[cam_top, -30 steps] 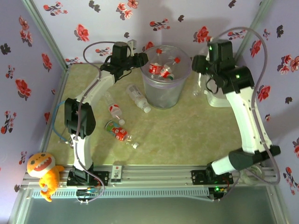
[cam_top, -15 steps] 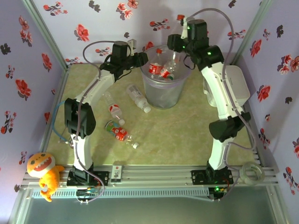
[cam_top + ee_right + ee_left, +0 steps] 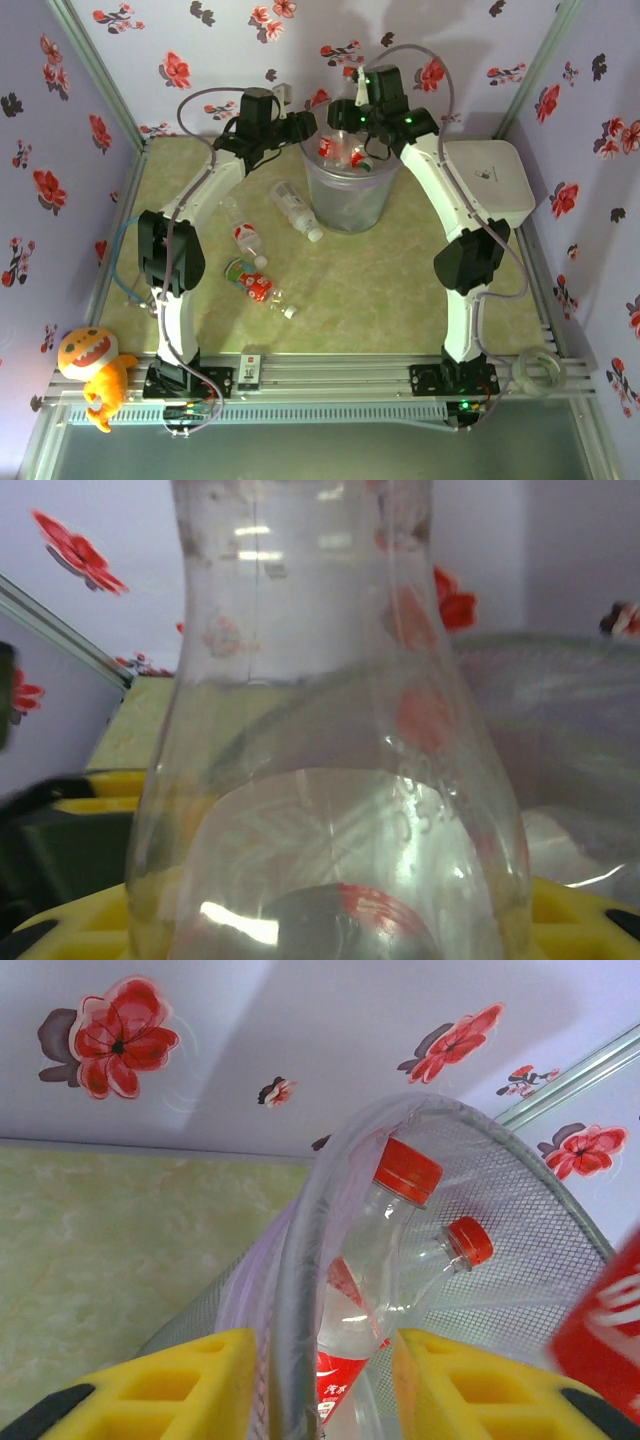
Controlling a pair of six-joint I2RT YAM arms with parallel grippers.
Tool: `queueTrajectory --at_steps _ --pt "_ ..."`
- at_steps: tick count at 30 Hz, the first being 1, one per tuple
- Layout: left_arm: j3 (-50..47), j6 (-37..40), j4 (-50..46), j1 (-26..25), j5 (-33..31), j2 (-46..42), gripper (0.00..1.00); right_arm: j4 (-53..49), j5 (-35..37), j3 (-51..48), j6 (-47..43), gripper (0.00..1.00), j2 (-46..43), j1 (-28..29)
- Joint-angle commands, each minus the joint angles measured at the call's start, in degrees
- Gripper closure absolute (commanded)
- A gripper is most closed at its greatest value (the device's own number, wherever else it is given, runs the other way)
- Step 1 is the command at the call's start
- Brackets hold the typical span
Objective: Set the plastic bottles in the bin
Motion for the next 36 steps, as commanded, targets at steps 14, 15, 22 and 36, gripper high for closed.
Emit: queueTrajectory --at_steps 14,15,22,36 --pt "0.8 -0.4 1.5 0.1 1.3 1.1 0.58 11.1 -3.7 -14.0 9.7 0.47 1.2 0.0" --pt "0.8 -0.3 1.5 0.0 1.4 1.1 0.58 11.2 -4.1 -14.6 9.9 0.47 1.3 0.0" --pt "1.5 0.2 0.6 0.1 1.4 1.1 0.58 8.8 -4.9 -14.5 7.2 0.41 1.6 0.5" --pt "3.1 0.9 -1.1 0.2 1.2 1.7 0.58 -7.1 4.8 -3.6 -4.2 0.15 -6.2 -1.1"
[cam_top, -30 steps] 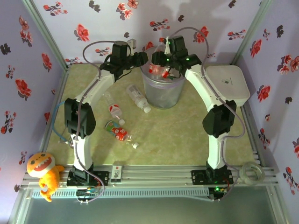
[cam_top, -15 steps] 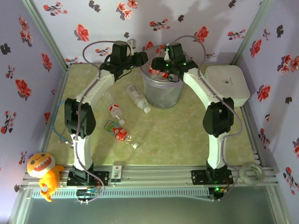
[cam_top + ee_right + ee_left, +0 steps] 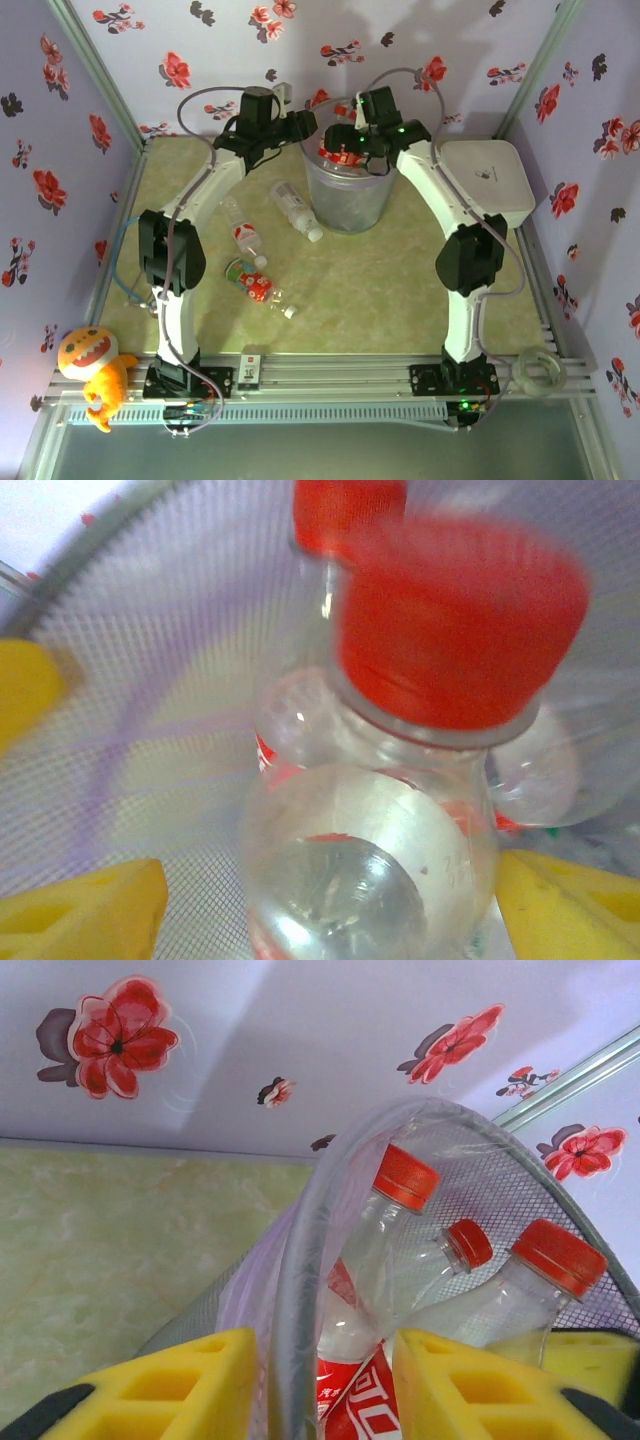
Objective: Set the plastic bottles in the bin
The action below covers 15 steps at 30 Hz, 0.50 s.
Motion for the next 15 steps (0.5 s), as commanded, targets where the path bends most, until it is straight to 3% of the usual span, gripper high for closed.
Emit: queueTrajectory --at_steps 1,15 --pt "2.2 1.0 -0.5 0.1 1.0 1.1 0.58 -4.2 3.8 4.7 -3.7 0.15 -4.6 -0.5" --pt "3.0 1.8 -2.0 0.1 0.8 0.7 0.58 -9.0 3.2 10.7 -3.1 0.33 5.6 -0.2"
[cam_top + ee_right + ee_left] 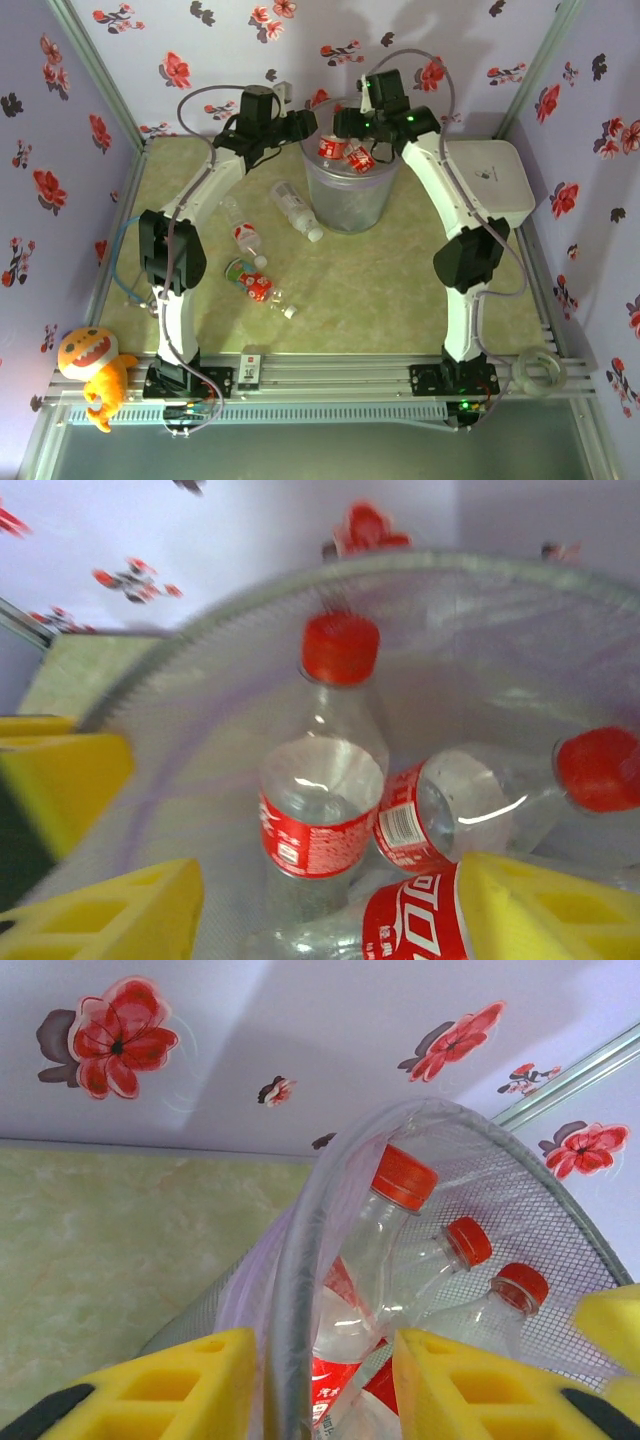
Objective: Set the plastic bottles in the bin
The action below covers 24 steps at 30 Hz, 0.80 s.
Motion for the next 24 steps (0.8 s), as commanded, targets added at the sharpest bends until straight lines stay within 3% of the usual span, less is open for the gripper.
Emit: queueTrajectory --at_steps 1,7,13,18,24 --pt "1.8 1.1 -0.6 0.2 0.7 0.5 0.58 -3.2 -0.2 -0.3 -0.5 0.34 2.4 0.5" --pt "1.6 0.8 -0.2 0.2 0.7 0.5 0.58 -3.6 -4.4 0.9 -0.4 0.36 4.5 2.5" --pt "3.5 2.4 -2.2 0.3 0.3 -0.4 0.56 -3.5 -2.1 6.1 -2.9 0.30 1.5 1.9" --pt "6.4 3.4 -3.8 0.3 0.1 -0.8 0.35 -3.6 -1.9 7.5 -3.9 0.21 -2.2 0.6" --pt "8.8 7.2 -4.7 0.7 0.8 -5.4 0.01 2.8 -1.5 -2.8 -4.8 0.01 -10.2 0.0"
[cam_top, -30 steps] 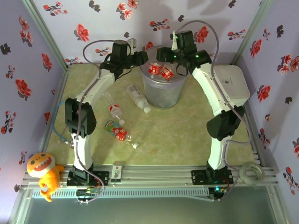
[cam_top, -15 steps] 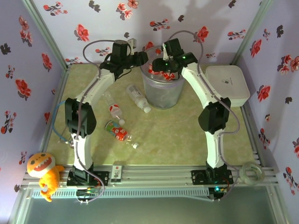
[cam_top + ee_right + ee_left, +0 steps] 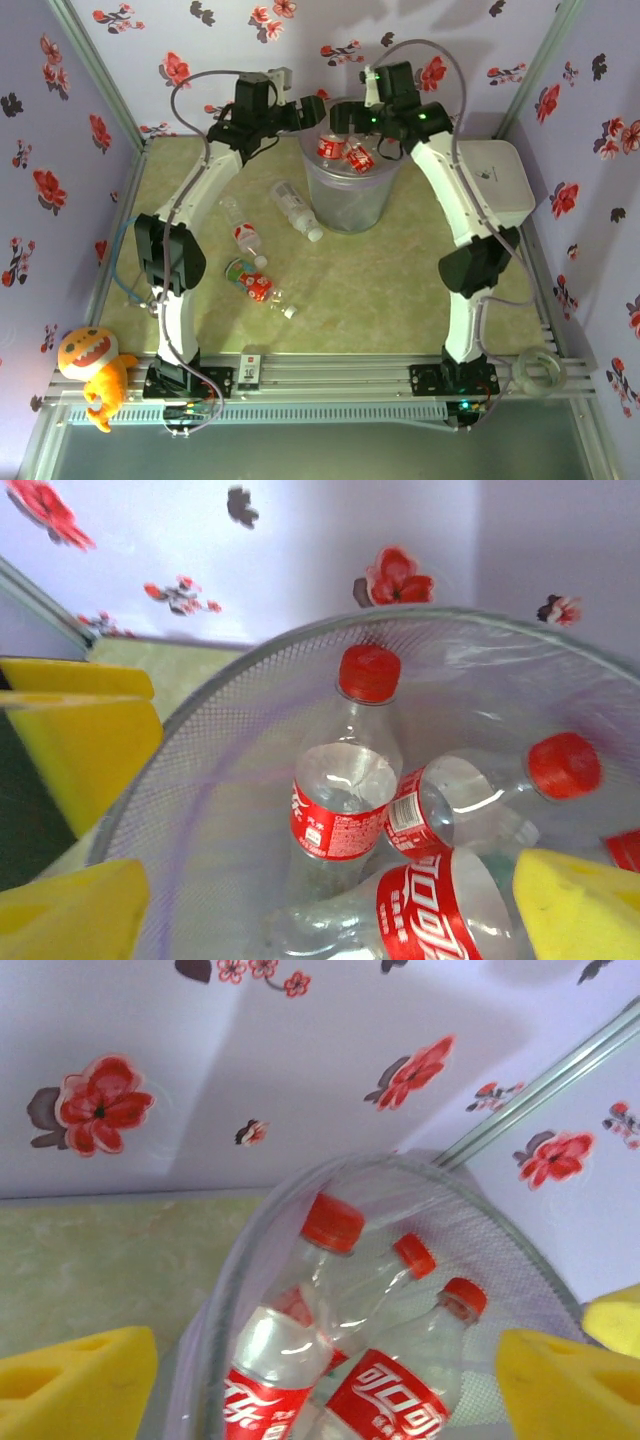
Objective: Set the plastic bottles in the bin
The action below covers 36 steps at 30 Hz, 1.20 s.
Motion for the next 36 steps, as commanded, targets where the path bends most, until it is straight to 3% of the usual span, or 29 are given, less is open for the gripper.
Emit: queueTrajectory --at_steps 1,7,12,18,24,36 --pt "2.2 4.0 -1.3 1.1 1.0 -6.2 0.00 5.7 0.2 -6.0 -0.6 0.01 -6.0 -0.4" --pt "1.2 8.6 -14.4 9.1 4.1 -13.6 0.00 9.3 -3.4 -13.8 0.9 0.01 -11.3 -3.7" --pt "-8.3 12.1 -23.4 18.5 -3.3 -18.6 0.00 10.4 -6.6 -19.0 2.9 0.01 -14.9 -7.1" --pt "-22.2 9.4 -20.3 27.2 -9.3 -19.4 0.00 14.9 -6.1 -28.9 5.6 0.02 -20.9 -10.2" --pt "-23.5 10.9 -24.3 28.8 -17.9 -12.6 0.00 13.1 -8.3 -35.3 5.7 0.04 -25.1 -13.1" --pt "-18.3 11.4 -34.8 29.8 -24.3 -1.3 0.02 15.1 -11.1 -42.4 7.7 0.06 -28.6 -17.3"
